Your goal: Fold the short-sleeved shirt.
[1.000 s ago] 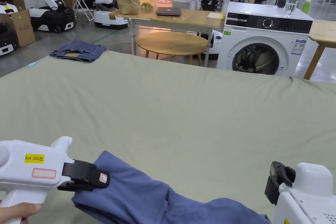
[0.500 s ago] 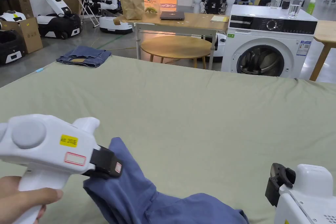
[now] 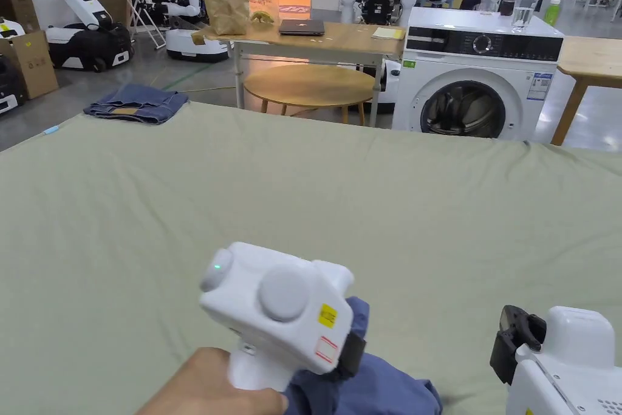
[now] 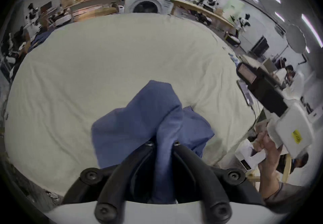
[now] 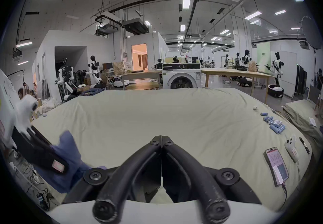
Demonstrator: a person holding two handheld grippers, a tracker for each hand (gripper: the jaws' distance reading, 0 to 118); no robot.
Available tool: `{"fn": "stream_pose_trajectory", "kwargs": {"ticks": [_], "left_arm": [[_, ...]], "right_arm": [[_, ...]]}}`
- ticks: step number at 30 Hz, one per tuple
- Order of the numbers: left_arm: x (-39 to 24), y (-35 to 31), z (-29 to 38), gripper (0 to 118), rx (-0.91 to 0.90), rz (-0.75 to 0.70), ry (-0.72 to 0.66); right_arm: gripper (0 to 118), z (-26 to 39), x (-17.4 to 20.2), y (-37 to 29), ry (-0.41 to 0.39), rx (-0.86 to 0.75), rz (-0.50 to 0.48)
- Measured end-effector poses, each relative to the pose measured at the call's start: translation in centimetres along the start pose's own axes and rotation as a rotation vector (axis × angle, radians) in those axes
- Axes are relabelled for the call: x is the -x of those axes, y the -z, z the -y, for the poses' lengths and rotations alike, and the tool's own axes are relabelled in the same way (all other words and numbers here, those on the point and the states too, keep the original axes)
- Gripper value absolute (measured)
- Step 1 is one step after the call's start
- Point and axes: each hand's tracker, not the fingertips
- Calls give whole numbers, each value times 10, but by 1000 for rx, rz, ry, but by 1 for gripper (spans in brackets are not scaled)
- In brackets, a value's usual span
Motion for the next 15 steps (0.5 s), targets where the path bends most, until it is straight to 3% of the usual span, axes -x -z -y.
{"fn": "stream_pose_trajectory", "kwargs": {"ticks": [9, 11, 13, 15], "left_arm": [[-16, 62, 0, 7, 91, 66, -96], [-7, 62, 3, 22, 93, 155, -152], [-3, 52, 5, 50, 79, 236, -194], [1, 37, 6, 53, 42, 262, -196]], "right_arm": [[0, 3, -16, -5, 10, 13, 40], [0, 3, -19, -5, 10, 14, 46], [0, 2, -20, -6, 10, 15, 49], [0, 2, -21, -6, 9, 15, 52]]}}
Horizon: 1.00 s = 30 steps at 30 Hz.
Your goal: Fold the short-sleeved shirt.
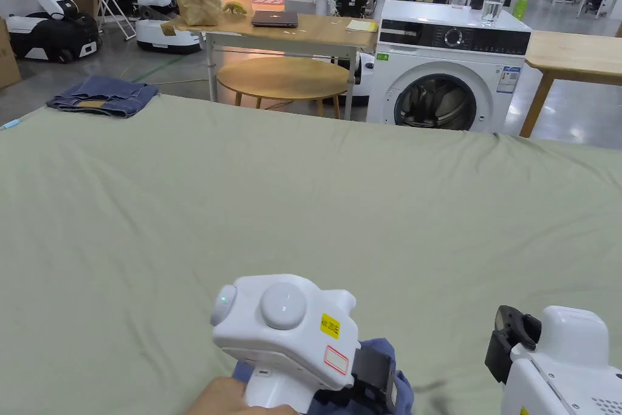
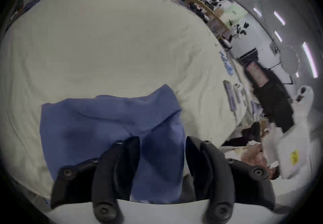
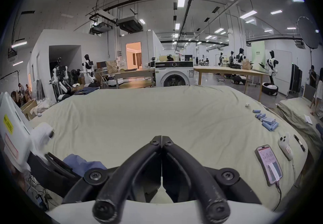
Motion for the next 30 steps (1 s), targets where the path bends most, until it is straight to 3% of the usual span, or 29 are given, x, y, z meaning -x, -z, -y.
{"fn": "stream_pose_trajectory", "kwargs": {"ticks": [5, 7, 10, 16, 19, 21, 30], "left_arm": [[5, -43, -7, 53, -94, 152, -16], [12, -46, -9, 50, -135, 146, -10], [21, -21, -14, 6, -117, 127, -12], [47, 63, -1, 2, 42, 246, -157], [58, 89, 6, 0, 50, 210, -200], [66, 95, 10, 0, 17, 268, -254], [41, 49, 6, 0, -79, 136, -56]], "right_arm": [[0, -1, 0, 0, 2, -1, -1], [0, -1, 1, 0, 5, -3, -4], [0, -1, 4, 0, 11, -2, -9], [0, 0, 9, 1, 7, 2, -17], [0, 0, 9, 1, 6, 3, -17], [0, 1, 10, 0, 5, 2, -17], [0, 4, 17, 5, 1, -15, -13]]}}
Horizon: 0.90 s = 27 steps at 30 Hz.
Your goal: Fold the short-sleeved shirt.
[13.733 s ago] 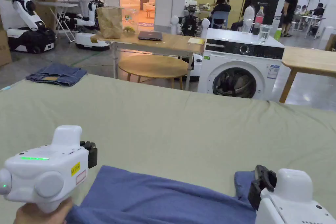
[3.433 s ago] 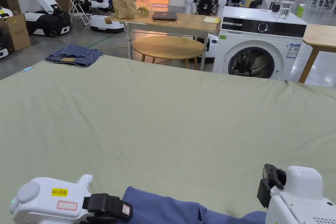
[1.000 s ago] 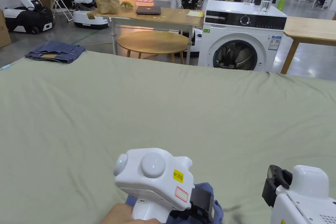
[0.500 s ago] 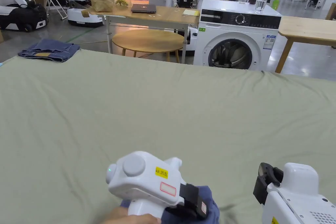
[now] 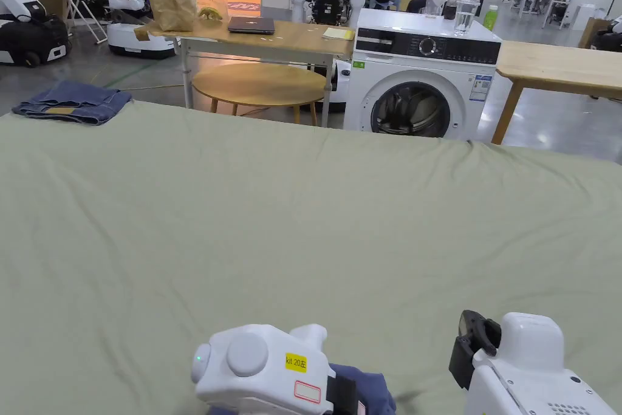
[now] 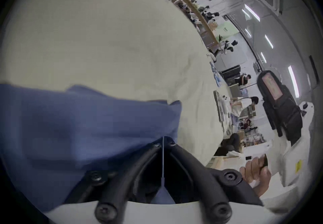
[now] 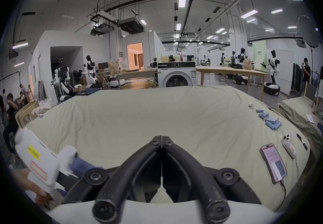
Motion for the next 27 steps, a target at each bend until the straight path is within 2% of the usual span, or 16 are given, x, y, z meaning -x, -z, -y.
{"fn": "stream_pose_trajectory", "kwargs": {"ticks": [2, 6, 14, 19, 23, 27], "left_arm": [[-9, -22, -2, 0, -97, -80, 98], [-19, -76, 4, 0, -423, -256, 262], [-10, -144, 19, 0, -970, -548, 403], [2, -162, 19, 0, -1103, -688, 398], [13, -172, 18, 0, -1139, -711, 337], [21, -176, 20, 0, -1114, -709, 321]], "right_arm": [[0, -1, 3, 3, -8, -11, 9], [0, 0, 11, 7, -30, -53, 25], [0, -16, 26, 12, -23, -157, 43], [0, -34, 31, 14, -13, -234, 64], [0, -43, 35, 18, -23, -266, 78], [0, -41, 36, 14, -37, -214, 49]]}}
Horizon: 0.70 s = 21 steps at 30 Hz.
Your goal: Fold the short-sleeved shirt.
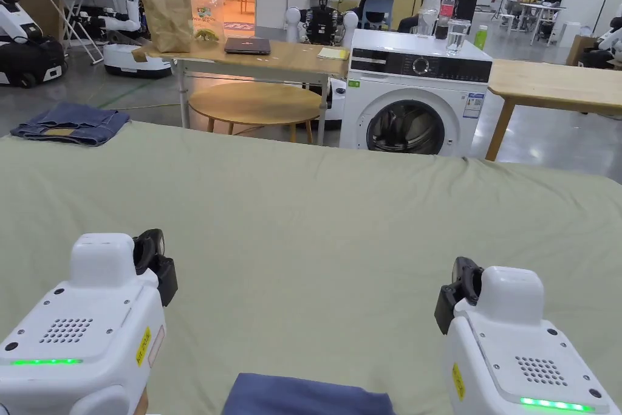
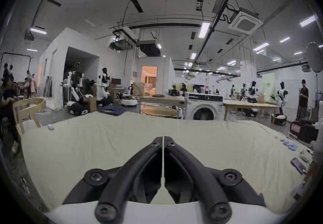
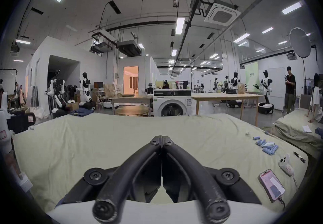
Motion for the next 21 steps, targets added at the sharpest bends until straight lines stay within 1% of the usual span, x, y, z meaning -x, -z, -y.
{"fn": "stream_pose_trajectory", "kwargs": {"ticks": [6, 11, 13, 14, 16, 19, 21], "left_arm": [[6, -3, 8, 0, 51, 41, 23], [10, -6, 17, 0, 112, 71, 15], [14, -6, 22, 0, 149, 81, 3], [16, -6, 24, 0, 172, 90, -14], [22, -7, 28, 0, 228, 109, -54], [33, -5, 34, 0, 358, 138, -124], [42, -3, 39, 0, 451, 197, -171]], "right_arm": [[0, 32, 8, -30, -39, 238, -105], [0, 73, 25, -56, -65, 358, -167], [0, 92, 32, -61, -97, 409, -203], [0, 102, 37, -60, -107, 440, -197], [0, 121, 41, -58, -100, 505, -220], [0, 148, 48, -48, -163, 574, -188], [0, 151, 46, -49, -148, 525, -185]]}}
